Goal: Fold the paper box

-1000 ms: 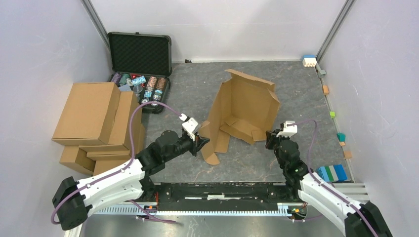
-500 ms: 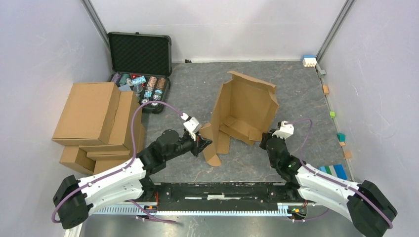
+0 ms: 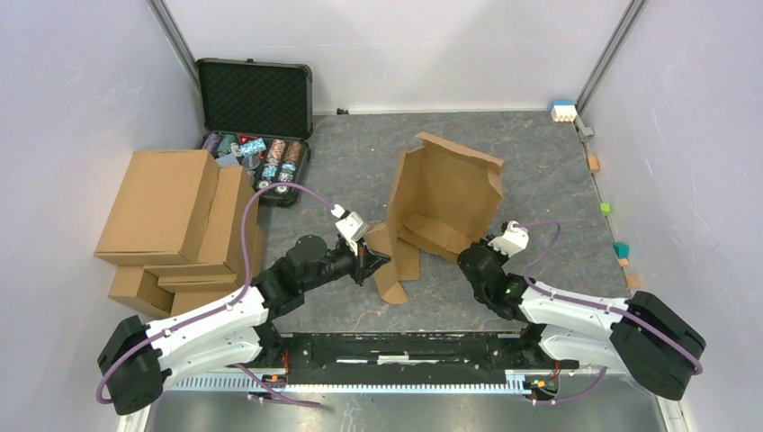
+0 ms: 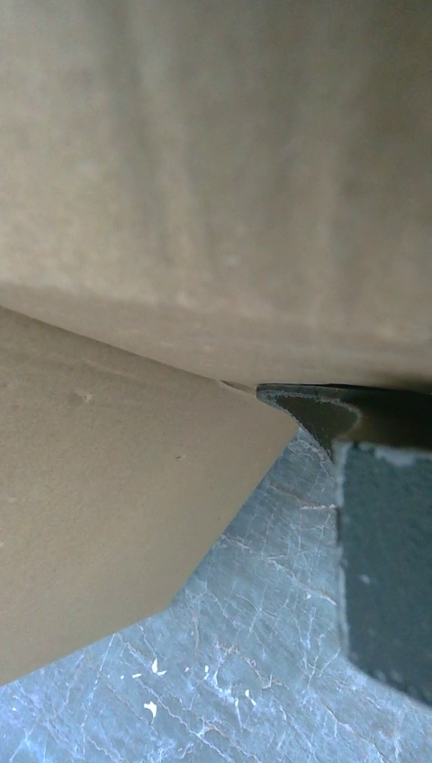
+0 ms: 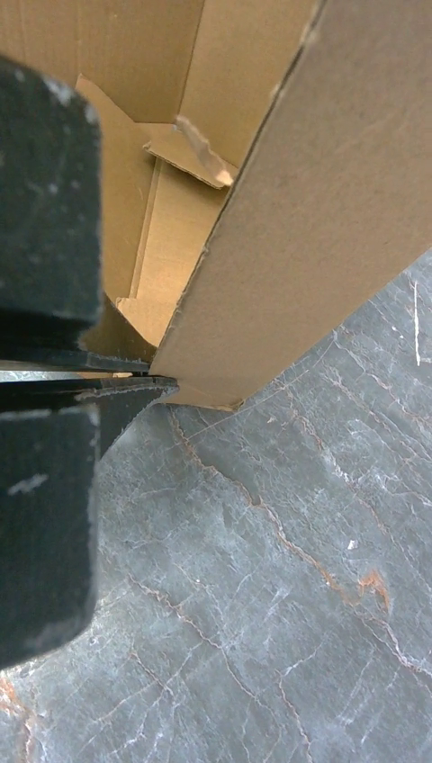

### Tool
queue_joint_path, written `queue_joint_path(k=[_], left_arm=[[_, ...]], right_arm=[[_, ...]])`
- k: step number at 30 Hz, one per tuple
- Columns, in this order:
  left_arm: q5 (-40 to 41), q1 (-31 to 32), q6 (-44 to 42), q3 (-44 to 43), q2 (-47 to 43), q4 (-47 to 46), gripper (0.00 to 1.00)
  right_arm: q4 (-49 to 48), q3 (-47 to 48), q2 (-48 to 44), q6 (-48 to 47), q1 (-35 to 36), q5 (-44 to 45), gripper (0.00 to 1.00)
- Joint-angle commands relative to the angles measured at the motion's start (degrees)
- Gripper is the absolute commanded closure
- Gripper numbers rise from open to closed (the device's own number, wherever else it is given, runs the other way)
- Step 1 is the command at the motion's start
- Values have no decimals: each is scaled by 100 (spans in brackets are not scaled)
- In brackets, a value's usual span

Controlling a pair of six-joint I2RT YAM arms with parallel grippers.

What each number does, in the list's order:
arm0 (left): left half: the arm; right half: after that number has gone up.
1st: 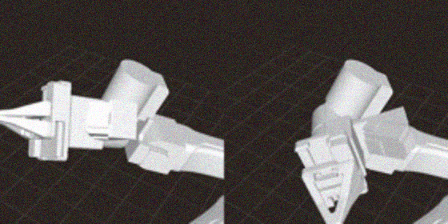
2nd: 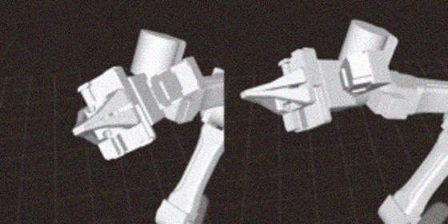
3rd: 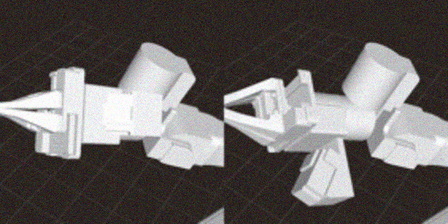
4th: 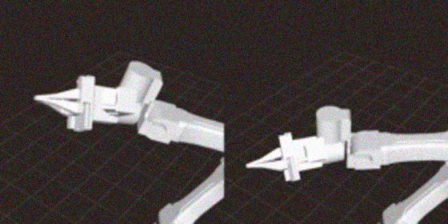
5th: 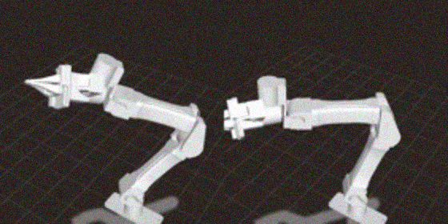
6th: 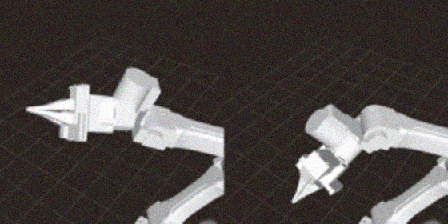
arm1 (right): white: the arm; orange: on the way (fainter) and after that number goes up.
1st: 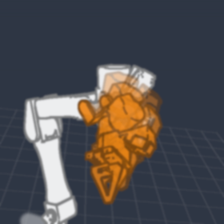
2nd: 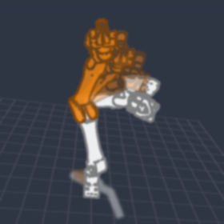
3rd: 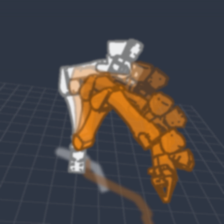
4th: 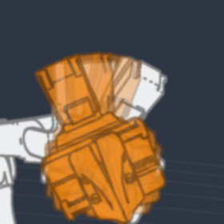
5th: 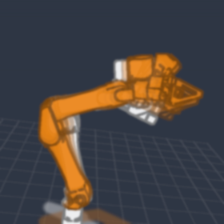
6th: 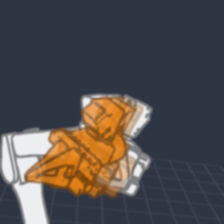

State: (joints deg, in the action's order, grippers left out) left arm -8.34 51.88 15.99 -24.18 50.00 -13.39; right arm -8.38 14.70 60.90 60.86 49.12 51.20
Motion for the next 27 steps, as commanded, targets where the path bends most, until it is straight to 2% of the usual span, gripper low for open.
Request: queue_joint_path(k=[1,4,11,15,21,25,27], left_arm=[[-242,22,519,-27,-48,-244,97],[155,24,580,1,-189,19,94],[1513,24,888,112,-608,763,73],[1861,25,897,220,-764,798,68],[2116,24,828,264,-740,838,48],[2237,24,771,350,-798,847,47],[2361,24,743,396,-851,851,57]], right_arm=[[260,208,210,702,194,-101,100],[351,104,227,777,211,-129,100],[531,92,312,675,472,-18,100],[589,194,385,572,541,96,100],[693,523,644,420,635,168,100],[595,542,686,229,677,219,100],[282,510,685,-199,674,122,100]])
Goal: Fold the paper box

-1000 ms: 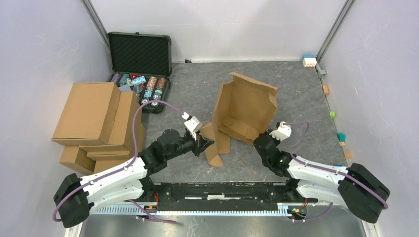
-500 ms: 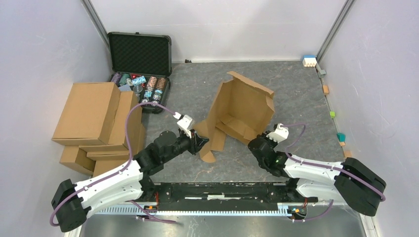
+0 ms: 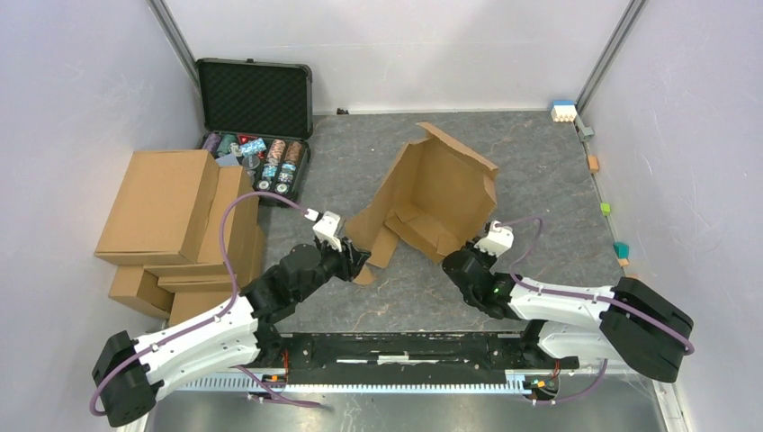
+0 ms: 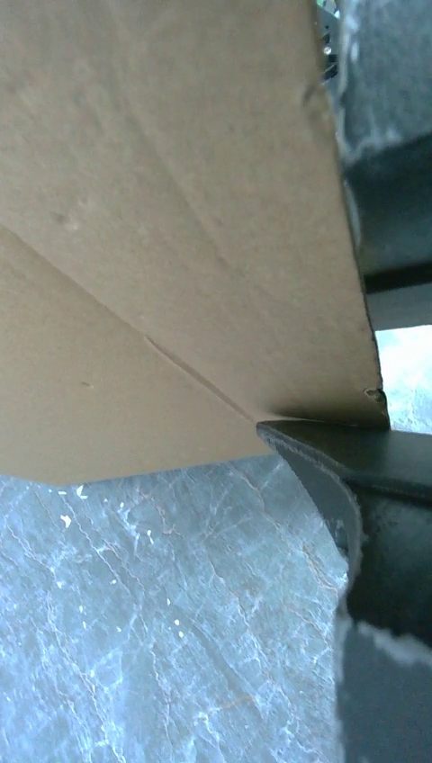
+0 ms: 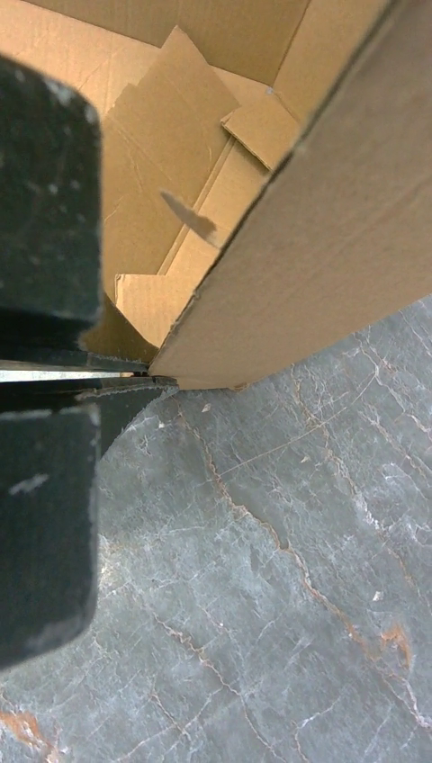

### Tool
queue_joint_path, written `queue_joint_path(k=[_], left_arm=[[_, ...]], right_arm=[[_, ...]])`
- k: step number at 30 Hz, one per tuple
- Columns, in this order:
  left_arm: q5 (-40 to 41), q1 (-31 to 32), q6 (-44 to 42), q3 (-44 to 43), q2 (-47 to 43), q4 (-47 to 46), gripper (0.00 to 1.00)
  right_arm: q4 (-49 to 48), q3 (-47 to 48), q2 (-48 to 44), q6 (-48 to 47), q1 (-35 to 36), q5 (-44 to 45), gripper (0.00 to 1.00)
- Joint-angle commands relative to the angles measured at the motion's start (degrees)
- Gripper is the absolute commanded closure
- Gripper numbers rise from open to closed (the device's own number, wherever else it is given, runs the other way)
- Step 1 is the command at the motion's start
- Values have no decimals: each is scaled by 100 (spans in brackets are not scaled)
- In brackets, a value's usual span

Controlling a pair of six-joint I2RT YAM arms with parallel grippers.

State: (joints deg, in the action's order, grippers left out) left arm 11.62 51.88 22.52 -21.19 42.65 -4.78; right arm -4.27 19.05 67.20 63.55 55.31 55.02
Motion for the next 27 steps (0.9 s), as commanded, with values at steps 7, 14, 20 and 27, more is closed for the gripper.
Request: queue_joint_path(k=[7,14,20,27], left_arm=[[1352,24,644,175,-489,875,90],[2159,-2,1096,727,-1470,1018,88],[2152,-2,1158,942,-1777,1031,61],[2694,1,1746,338,-1734,2225,27]], right_arm=[[-790,429,397,-1774,107,-462,100],[-1266,673,945,-1715,300,-278,100],[-1559,813,1358,-1664,366,-23,100],[-2044,606,1316,-2162,373,-128,100]])
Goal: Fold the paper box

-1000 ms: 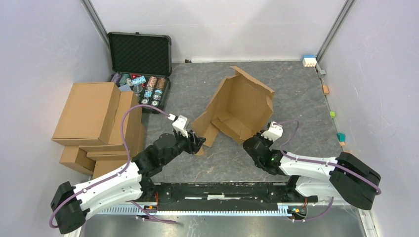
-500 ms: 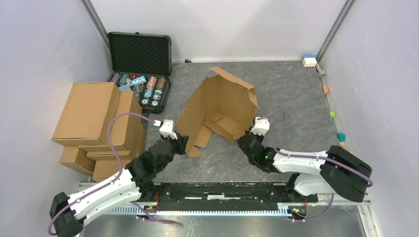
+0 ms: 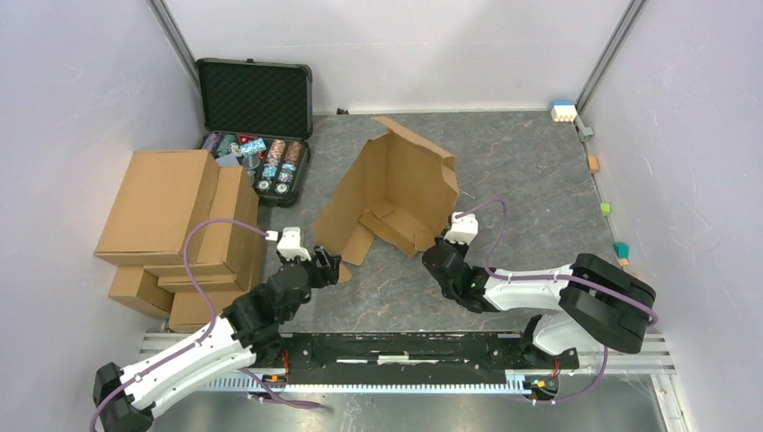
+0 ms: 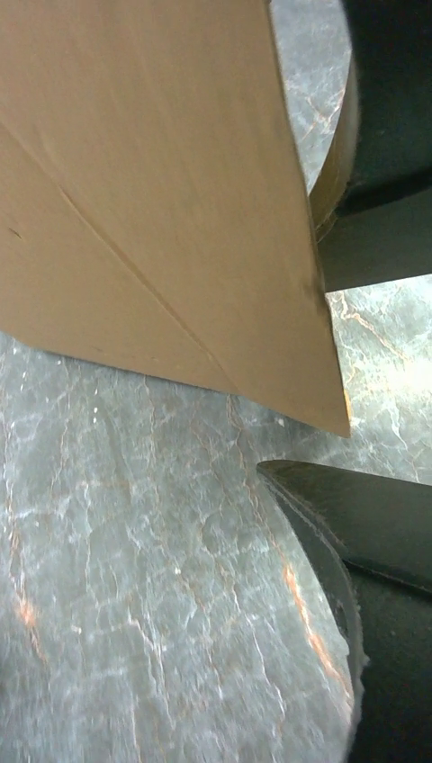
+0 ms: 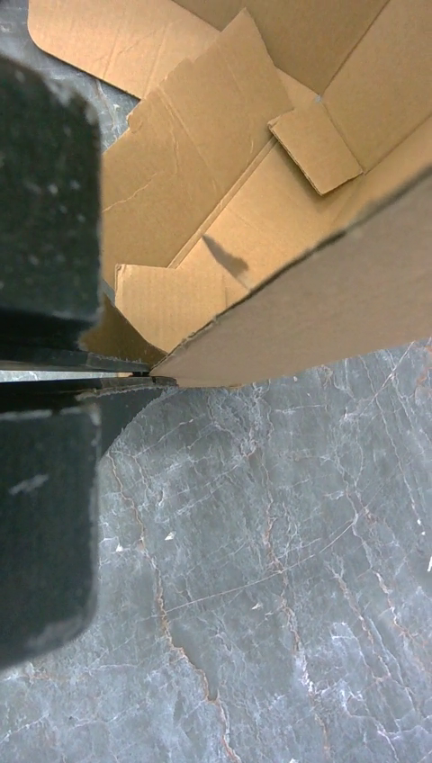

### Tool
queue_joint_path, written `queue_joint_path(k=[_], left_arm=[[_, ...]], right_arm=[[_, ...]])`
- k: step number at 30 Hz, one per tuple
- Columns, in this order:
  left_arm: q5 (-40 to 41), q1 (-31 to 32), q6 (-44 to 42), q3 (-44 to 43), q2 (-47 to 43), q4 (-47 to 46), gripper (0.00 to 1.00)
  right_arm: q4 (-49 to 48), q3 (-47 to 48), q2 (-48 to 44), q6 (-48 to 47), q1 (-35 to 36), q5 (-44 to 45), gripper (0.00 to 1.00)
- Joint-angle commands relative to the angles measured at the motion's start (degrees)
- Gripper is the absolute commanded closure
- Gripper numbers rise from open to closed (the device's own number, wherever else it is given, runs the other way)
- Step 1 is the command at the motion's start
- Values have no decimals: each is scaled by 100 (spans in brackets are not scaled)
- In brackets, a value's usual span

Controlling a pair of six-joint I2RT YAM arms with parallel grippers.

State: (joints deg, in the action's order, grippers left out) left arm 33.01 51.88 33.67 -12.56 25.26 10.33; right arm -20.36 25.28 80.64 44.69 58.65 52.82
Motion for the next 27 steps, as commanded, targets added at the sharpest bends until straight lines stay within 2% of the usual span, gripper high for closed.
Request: queue_joint_path(k=[1,4,8,10,13,17,22,23,27], left_arm=[[647,-1,749,-632,6,913,26],[782,4,1105,-911,-58,1460,24],[631,7,2293,-1269,-238,2498,14],[403,7,2851,-1340,-392,2892,15],[-106,7,3474,-1431,-726,3367,29],[-1040,7,3849,-1263,-1140,3364,41],[-1867,15,4108,-1103,-1289,3301,95],[-1947,14,4177,-990,-1370,3220,98],[-2047,48,4457,-480,-1623,2658,98]], right_arm=[[-432,-23,-27,-295,50,97,100],[-400,-32,-29,-315,58,184,100],[-411,-6,7,-381,59,220,100],[-408,19,32,-393,59,217,100],[-408,37,57,-391,58,246,100],[-408,65,92,-400,56,253,100],[-415,69,102,-374,58,258,100],[-408,74,101,-378,58,260,100],[-395,93,119,-327,59,253,100]])
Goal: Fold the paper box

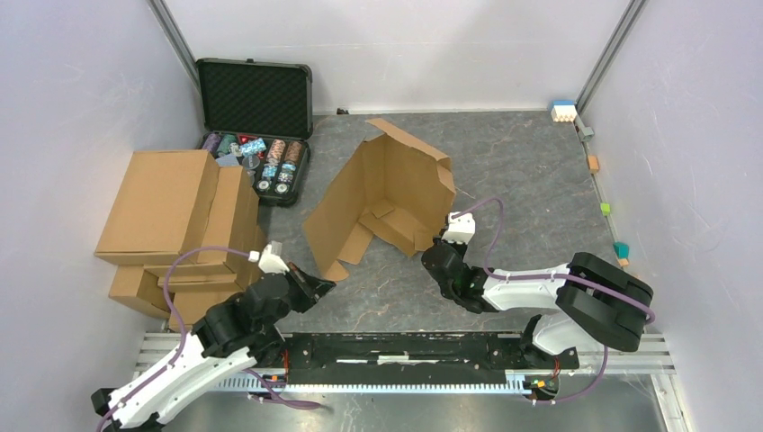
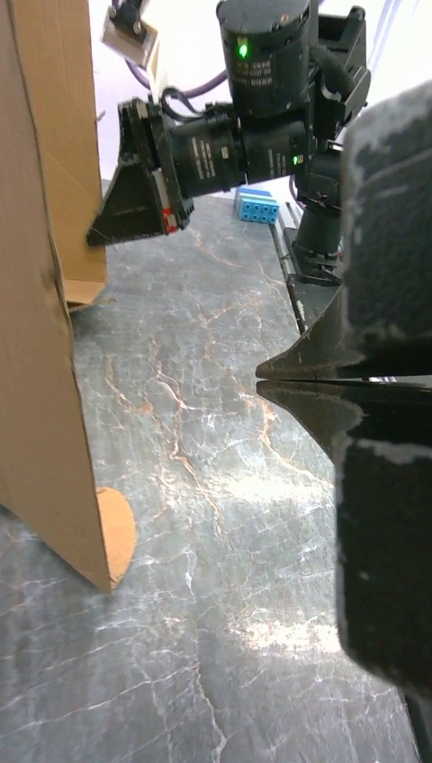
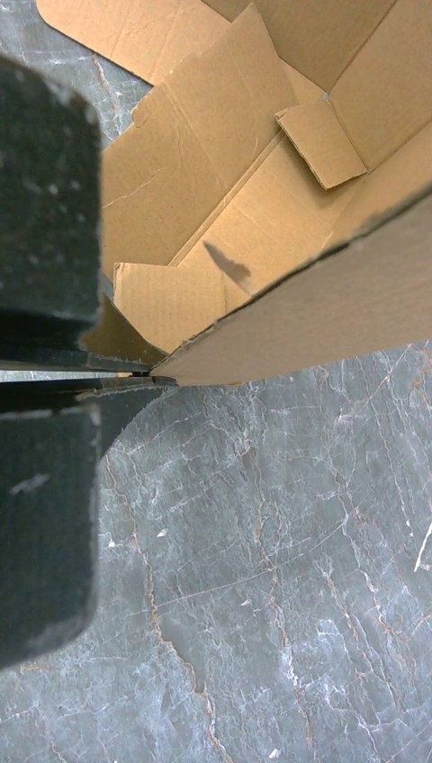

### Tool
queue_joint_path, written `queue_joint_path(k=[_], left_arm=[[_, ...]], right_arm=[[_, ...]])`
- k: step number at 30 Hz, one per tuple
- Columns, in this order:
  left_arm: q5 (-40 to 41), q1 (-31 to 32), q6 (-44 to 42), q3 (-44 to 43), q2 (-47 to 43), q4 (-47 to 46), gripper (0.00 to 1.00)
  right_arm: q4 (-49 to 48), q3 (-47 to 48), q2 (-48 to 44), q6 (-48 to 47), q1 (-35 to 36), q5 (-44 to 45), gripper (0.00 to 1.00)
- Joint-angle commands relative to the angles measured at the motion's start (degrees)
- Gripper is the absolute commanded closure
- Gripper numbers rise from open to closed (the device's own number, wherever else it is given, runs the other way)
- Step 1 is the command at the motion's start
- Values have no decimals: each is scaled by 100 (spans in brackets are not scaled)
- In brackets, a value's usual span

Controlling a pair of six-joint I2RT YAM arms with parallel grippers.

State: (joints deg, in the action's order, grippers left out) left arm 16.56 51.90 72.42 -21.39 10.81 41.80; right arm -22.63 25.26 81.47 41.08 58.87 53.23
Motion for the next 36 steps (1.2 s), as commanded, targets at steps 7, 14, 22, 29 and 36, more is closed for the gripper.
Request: queue_joint_path(k=[7,14,22,29,36], left_arm=[[167,637,573,952,1430,-3152,98],[1668,1916,572,491,3827,-4957,98],[2102,1948,763,976,4802,-6441,98],[2887,1918,958,1102,4290,-6026,98],[3168,1921,1503,838,3234,-3593,98]], right_arm=[[-41,146,51,150,37,240,100],[-122,111,-13,12,45,139,100],[-445,28,-123,-306,81,111,100],[-356,67,-171,-323,116,214,100],[-61,164,-109,-87,116,354,100]])
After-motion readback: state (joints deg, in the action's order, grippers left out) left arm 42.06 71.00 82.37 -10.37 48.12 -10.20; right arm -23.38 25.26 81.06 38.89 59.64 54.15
